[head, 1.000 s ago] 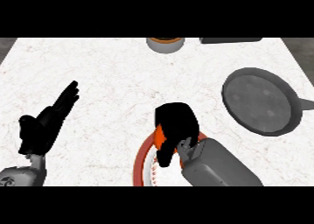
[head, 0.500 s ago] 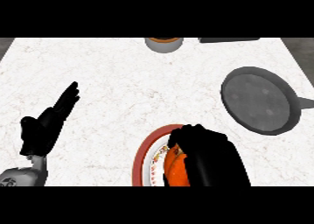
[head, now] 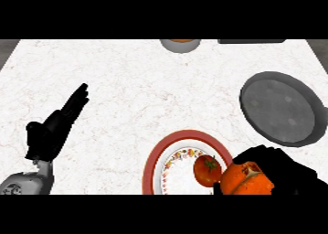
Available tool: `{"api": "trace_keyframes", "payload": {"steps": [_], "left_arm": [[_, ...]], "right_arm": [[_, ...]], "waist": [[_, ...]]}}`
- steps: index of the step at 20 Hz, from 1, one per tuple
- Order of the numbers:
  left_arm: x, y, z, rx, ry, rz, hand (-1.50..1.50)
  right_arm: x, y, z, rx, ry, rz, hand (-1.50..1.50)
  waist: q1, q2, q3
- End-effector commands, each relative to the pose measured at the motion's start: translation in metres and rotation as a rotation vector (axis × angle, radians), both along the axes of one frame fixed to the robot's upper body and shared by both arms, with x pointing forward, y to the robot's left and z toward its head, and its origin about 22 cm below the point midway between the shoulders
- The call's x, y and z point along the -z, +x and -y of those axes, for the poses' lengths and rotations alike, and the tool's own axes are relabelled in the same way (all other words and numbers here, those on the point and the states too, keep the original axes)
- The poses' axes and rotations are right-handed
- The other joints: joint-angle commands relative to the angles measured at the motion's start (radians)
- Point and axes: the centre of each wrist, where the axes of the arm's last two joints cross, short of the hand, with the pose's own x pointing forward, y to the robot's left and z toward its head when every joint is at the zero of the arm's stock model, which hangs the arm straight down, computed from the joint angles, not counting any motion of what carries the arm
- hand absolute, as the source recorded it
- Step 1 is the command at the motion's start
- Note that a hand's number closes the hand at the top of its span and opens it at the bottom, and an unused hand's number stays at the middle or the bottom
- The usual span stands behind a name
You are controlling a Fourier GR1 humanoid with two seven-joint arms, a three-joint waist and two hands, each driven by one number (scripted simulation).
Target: Pick the squash from the plate and place it in the pan
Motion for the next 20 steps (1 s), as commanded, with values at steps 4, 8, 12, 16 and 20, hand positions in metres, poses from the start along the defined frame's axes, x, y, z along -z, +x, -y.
{"api": "trace_keyframes", "payload": {"steps": [4,8,12,16,20], "left_arm": [[0.008,-0.005,0.004,0.007,-0.007,0.005,0.0],[0.01,0.003,0.0,0.039,-0.004,0.015,0.0],[-0.006,0.006,0.016,0.023,0.005,0.01,0.0],[0.002,0.007,0.019,0.041,-0.01,0.002,0.0],[-0.002,0.013,0.01,0.035,-0.01,0.018,0.0]], "right_arm": [[0.034,0.033,0.056,0.069,0.133,0.046,1.5],[0.065,0.063,0.074,0.125,0.059,0.037,1.5],[0.072,0.103,0.124,0.176,0.055,0.085,1.5],[0.081,0.144,0.162,0.193,0.057,0.098,1.5],[0.099,0.168,0.165,0.153,0.049,0.086,1.5]], "waist": [[0.02,0.005,0.0],[0.021,0.005,-0.001],[0.025,0.006,-0.001],[0.033,0.009,-0.001],[0.029,0.006,-0.001]]}}
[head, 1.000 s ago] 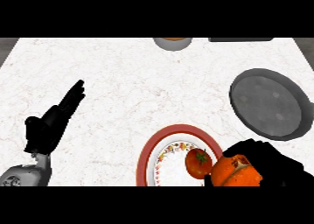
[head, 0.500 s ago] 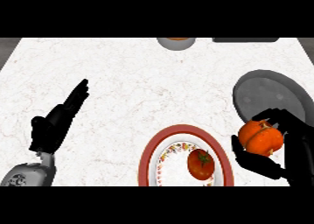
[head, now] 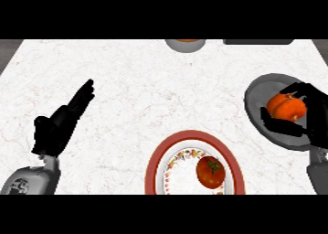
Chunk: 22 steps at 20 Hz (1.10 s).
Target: Pick the squash from the plate and place it in the pan
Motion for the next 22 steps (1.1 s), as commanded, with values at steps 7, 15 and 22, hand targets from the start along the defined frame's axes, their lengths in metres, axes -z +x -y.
{"api": "trace_keyframes", "payload": {"steps": [7,15,22], "left_arm": [[-0.008,-0.011,-0.011,-0.003,0.0,-0.014,0.0],[0.005,0.002,0.004,0.035,0.001,0.004,0.0],[-0.007,0.013,0.002,0.043,0.003,0.01,0.0]], "right_arm": [[0.021,0.05,0.058,0.003,0.013,0.021,1.5],[0.054,0.064,0.081,0.15,0.044,-0.346,-1.5],[0.05,0.096,0.078,0.036,0.225,-0.258,-1.5]], "waist": [[0.002,-0.002,0.0],[0.024,0.009,0.0],[0.029,0.012,0.002]]}}
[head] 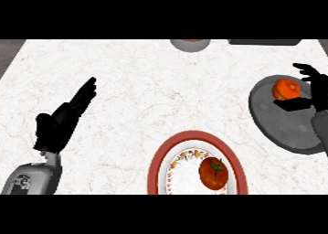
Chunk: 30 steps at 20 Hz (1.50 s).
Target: Pick the squash from the plate and place it in the pan
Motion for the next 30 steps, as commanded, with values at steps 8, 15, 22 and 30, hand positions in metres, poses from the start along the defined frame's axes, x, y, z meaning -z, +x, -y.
{"api": "trace_keyframes", "payload": {"steps": [8,15,22,30], "left_arm": [[-0.014,0.003,-0.004,-0.004,0.005,0.017,0.0],[0.0,0.002,0.005,0.002,-0.008,-0.003,0.0],[0.001,-0.002,-0.002,-0.043,0.005,0.009,0.0],[0.012,-0.02,-0.007,-0.038,0.008,-0.015,0.0]], "right_arm": [[-0.003,0.004,0.017,-0.011,0.437,0.339,-1.5],[-0.002,-0.049,0.098,-0.089,0.627,0.322,-1.5],[0.022,-0.095,0.124,-0.2,0.638,0.44,-1.5],[0.052,-0.147,0.138,-0.24,0.664,0.443,-1.5]], "waist": [[-0.007,-0.001,0.002],[-0.019,-0.002,0.001],[-0.026,-0.007,0.0],[-0.031,-0.012,-0.002]]}}
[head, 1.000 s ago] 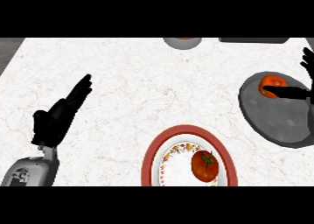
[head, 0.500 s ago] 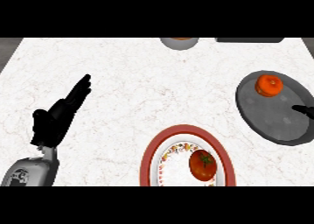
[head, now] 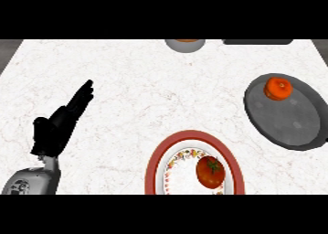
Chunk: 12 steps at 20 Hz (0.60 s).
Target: Pick the squash from the plate and place it in the pan
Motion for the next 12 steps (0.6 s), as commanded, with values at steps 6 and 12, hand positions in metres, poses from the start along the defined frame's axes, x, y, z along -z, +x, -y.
{"api": "trace_keyframes", "payload": {"steps": [6,12], "left_arm": [[0.002,0.001,-0.006,-0.004,-0.01,-0.004,0.0],[0.008,0.0,-0.011,-0.006,0.017,0.006,0.0]], "right_arm": [[0.04,-0.069,0.005,-0.066,0.029,0.046,-1.5],[0.041,-0.069,-0.004,-0.03,0.002,0.049,-1.5]], "waist": [[-0.01,-0.003,-0.001],[-0.008,-0.002,-0.001]]}}
